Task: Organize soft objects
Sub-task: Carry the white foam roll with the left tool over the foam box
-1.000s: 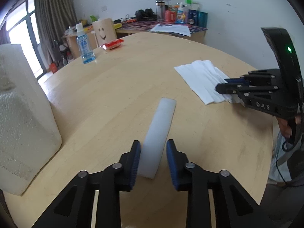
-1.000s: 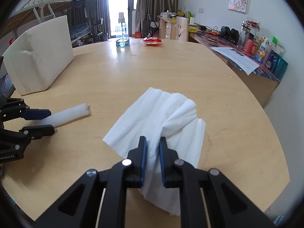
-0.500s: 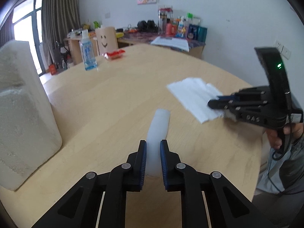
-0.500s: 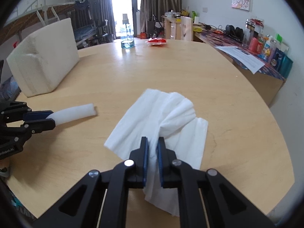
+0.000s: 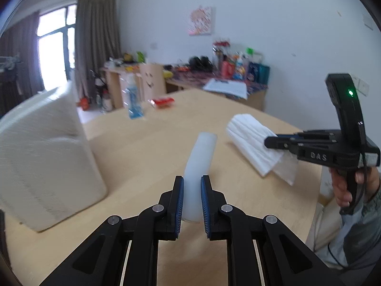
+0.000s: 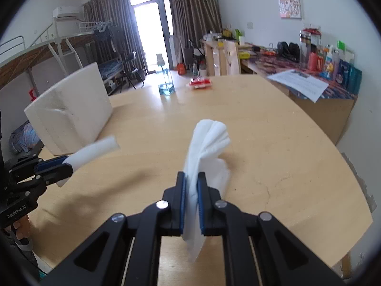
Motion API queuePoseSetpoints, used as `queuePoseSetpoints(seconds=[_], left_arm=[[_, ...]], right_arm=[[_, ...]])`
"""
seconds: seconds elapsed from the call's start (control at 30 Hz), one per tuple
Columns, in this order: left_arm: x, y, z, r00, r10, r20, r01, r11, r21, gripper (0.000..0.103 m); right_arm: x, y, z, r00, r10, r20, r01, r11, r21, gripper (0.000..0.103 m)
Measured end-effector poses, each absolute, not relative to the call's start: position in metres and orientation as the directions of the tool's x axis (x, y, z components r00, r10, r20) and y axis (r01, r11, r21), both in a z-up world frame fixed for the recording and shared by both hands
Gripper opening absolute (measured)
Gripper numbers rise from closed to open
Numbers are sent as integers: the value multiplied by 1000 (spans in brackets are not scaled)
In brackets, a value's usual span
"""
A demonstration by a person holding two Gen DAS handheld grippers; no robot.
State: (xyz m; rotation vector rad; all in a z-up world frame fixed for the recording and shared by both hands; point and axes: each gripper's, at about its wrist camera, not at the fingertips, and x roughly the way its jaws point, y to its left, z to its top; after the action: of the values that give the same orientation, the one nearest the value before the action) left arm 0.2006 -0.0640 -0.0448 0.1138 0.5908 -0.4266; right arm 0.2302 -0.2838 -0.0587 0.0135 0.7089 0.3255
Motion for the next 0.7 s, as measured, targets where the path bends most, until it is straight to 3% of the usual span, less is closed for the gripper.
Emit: queuePoseSetpoints(seconds=[0.13,0.7], left_arm=[[190,-60,-35,796,-292,-530,357,934,21,16],[134,-49,8,878,-238,-415,282,958,50,16]], right_arm=[[221,-280,-46,730,320,-604,-310,943,124,12],[188,-260,-17,762,422,-491,-416,900,128,12]])
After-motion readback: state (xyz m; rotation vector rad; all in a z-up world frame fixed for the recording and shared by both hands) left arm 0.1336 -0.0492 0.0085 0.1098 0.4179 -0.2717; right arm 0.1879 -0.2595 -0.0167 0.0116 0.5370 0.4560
